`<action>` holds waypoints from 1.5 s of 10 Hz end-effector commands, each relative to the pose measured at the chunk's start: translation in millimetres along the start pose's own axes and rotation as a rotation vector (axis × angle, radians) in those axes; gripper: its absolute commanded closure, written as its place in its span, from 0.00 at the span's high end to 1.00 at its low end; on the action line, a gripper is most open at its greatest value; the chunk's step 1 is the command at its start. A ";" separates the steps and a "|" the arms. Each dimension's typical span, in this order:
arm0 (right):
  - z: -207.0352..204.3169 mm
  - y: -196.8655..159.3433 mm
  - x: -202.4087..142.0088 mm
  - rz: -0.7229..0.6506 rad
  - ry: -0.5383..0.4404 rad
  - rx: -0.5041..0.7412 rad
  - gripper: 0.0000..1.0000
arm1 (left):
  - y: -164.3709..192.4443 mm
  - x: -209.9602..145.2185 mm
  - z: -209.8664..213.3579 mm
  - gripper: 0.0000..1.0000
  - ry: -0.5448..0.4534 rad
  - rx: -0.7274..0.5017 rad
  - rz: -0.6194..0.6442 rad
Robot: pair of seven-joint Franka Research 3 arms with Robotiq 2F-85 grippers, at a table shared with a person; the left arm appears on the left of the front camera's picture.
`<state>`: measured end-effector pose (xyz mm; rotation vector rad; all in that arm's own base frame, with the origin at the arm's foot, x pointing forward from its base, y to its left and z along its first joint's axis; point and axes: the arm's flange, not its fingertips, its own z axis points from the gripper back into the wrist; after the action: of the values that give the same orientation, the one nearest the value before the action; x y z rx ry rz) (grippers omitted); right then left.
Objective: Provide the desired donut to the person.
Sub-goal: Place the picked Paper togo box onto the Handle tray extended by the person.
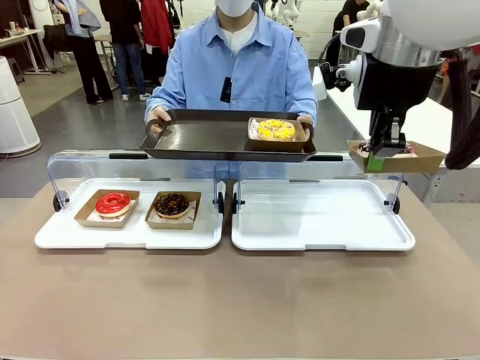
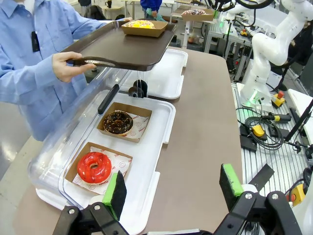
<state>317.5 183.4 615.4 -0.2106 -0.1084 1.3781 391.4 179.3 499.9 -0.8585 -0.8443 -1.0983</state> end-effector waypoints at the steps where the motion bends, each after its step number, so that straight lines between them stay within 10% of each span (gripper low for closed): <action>1: 47.5 -1.3 38.5 0.019 0.003 -0.146 0.01 | -1.5 -1.0 1.0 1.00 -0.019 0.001 -0.023; 10: 5.0 -90.6 269.9 -0.020 -0.305 -0.199 0.01 | -1.5 -1.0 1.0 1.00 -0.019 0.001 -0.023; 15: -30.5 -104.3 286.0 -0.029 -0.334 -0.134 0.01 | -1.5 -1.0 1.0 1.00 -0.019 0.001 -0.023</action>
<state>483.7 449.7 593.0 -0.0702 -0.4765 1.3596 391.4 179.1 500.1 -0.8581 -0.8443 -1.0988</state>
